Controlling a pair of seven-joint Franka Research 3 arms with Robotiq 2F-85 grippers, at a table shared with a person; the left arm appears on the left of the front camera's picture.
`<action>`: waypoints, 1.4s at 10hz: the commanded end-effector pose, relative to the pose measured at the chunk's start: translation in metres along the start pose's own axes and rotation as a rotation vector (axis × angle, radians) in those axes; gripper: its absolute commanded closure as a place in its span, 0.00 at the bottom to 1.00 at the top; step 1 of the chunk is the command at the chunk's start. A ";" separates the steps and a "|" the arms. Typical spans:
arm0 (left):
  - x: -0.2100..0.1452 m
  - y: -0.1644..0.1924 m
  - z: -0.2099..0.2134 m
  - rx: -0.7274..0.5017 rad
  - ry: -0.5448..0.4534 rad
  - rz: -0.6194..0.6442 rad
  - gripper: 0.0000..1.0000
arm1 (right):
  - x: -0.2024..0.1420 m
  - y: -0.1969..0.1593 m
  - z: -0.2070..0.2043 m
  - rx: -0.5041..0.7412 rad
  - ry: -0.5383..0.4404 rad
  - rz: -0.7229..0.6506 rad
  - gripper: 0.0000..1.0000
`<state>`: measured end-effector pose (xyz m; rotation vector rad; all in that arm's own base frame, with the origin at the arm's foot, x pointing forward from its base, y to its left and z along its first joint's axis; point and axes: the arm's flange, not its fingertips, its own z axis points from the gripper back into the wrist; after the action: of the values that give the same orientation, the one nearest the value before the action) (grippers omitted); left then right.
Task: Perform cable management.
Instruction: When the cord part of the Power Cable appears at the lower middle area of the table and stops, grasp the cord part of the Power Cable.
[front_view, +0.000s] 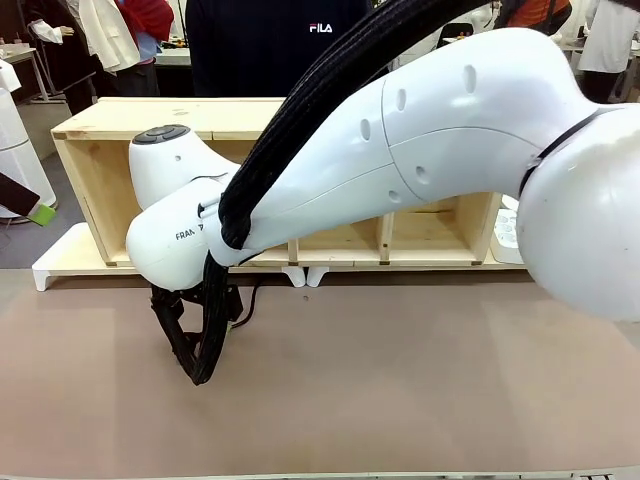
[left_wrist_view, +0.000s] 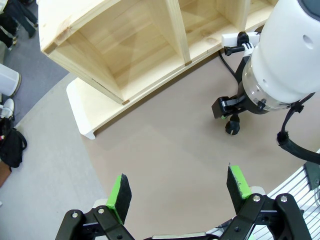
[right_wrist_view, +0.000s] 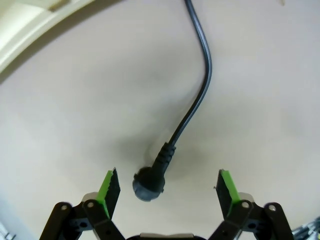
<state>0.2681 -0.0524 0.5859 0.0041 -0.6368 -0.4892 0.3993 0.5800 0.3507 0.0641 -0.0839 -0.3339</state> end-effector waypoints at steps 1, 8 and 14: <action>0.000 0.000 0.000 -0.003 -0.004 -0.001 0.00 | -0.001 0.006 -0.006 0.001 -0.063 -0.072 0.00; 0.000 0.000 0.000 -0.003 -0.004 -0.001 0.00 | 0.003 0.009 -0.035 -0.035 -0.038 -0.126 0.00; 0.000 0.000 0.000 -0.003 -0.004 -0.001 0.00 | 0.003 0.008 -0.034 -0.051 -0.024 -0.121 0.46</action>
<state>0.2681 -0.0524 0.5859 0.0041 -0.6369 -0.4892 0.4081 0.5824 0.3175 0.0333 -0.0831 -0.4400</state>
